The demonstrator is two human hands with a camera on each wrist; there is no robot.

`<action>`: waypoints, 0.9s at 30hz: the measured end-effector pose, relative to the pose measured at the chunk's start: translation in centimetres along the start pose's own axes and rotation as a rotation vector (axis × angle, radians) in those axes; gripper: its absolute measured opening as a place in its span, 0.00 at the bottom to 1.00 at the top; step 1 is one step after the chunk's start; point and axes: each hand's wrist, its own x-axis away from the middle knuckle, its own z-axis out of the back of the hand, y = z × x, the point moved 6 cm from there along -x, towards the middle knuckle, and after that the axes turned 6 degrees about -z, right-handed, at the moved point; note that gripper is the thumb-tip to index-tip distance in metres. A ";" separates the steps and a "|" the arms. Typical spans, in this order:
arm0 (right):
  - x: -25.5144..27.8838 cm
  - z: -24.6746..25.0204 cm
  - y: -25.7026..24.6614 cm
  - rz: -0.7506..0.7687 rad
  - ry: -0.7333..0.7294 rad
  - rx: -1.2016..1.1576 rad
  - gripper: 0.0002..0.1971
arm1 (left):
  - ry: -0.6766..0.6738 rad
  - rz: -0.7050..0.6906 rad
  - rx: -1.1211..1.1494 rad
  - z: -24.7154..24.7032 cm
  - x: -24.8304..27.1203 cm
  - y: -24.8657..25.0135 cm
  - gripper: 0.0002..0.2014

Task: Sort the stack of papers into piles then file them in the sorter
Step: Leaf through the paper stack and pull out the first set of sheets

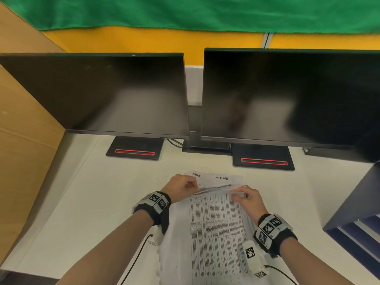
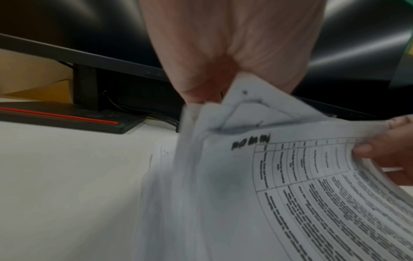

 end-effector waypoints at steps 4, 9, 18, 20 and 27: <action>0.0 0.1 0.3 -0.026 -0.022 -0.051 0.06 | 0.140 0.135 -0.018 1.3 -1.1 -0.7 0.16; -0.1 0.2 0.5 -0.036 -0.026 -0.074 0.06 | 0.100 0.078 -0.299 1.5 -2.0 0.4 0.12; -0.1 -0.1 0.1 -0.060 -0.052 -0.112 0.06 | 0.069 -0.056 -0.481 1.2 -2.3 0.6 0.14; -0.1 -0.1 0.1 -0.065 -0.053 -0.112 0.06 | 0.099 -0.100 -0.570 1.2 -2.1 0.8 0.13; -0.9 0.4 -0.1 -0.072 -0.030 -0.084 0.06 | 0.170 -0.141 -0.586 2.6 -2.1 0.8 0.11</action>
